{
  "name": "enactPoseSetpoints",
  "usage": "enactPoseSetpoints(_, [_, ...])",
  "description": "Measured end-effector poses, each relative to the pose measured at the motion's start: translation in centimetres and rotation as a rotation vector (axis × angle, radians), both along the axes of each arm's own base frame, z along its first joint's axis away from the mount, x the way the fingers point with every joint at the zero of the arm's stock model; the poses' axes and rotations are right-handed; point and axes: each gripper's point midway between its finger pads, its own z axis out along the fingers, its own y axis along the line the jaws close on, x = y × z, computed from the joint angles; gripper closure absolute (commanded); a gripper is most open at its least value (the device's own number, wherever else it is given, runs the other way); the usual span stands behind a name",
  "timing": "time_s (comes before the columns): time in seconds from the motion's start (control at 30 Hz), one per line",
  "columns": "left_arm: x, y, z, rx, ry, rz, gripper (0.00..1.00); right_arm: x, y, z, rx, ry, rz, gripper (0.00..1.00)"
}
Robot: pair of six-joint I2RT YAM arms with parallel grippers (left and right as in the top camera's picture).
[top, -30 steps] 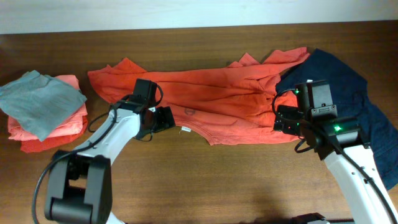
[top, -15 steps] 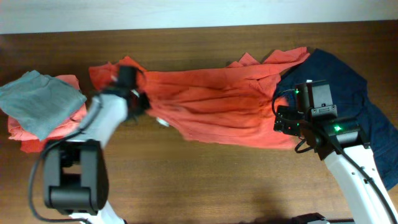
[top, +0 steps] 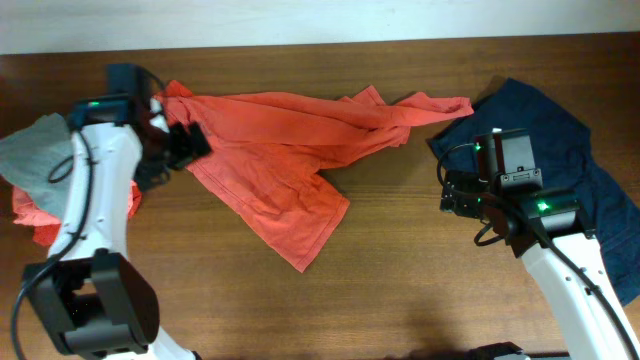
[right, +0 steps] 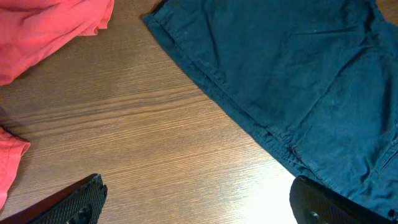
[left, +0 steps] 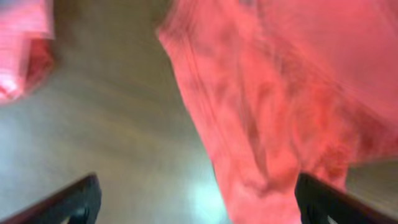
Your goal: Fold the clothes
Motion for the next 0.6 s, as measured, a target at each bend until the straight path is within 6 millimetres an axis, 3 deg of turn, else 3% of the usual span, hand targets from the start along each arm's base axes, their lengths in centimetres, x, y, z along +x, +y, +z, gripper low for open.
enactPoseSetpoints(0.1, [-2.0, -3.3, -1.4, -0.013, 0.086, -0.085, 0.01, 0.0, 0.0, 0.0, -0.002, 0.001, 0.004, 0.01])
enactPoseSetpoints(0.27, [-6.3, -8.5, -7.6, -0.033, 0.219, -0.163, 0.01, 0.0, 0.0, 0.0, -0.011, 0.004, 0.019, 0.01])
enactPoseSetpoints(0.37, [-8.3, -10.5, -10.6, -0.081, 0.262, -0.143, 0.01, 0.0, 0.0, 0.0, -0.015, 0.006, 0.027, 0.01])
enactPoseSetpoints(0.47, [-8.5, -11.6, -12.5, -0.117, 0.238, -0.112, 0.01, 0.0, 0.0, 0.0, -0.016, 0.006, 0.029, 0.01])
enactPoseSetpoints(0.6, [-7.4, -11.9, -13.5, -0.127, 0.174, -0.069, 0.02, 0.0, 0.0, 0.0, -0.017, 0.006, 0.030, 0.01])
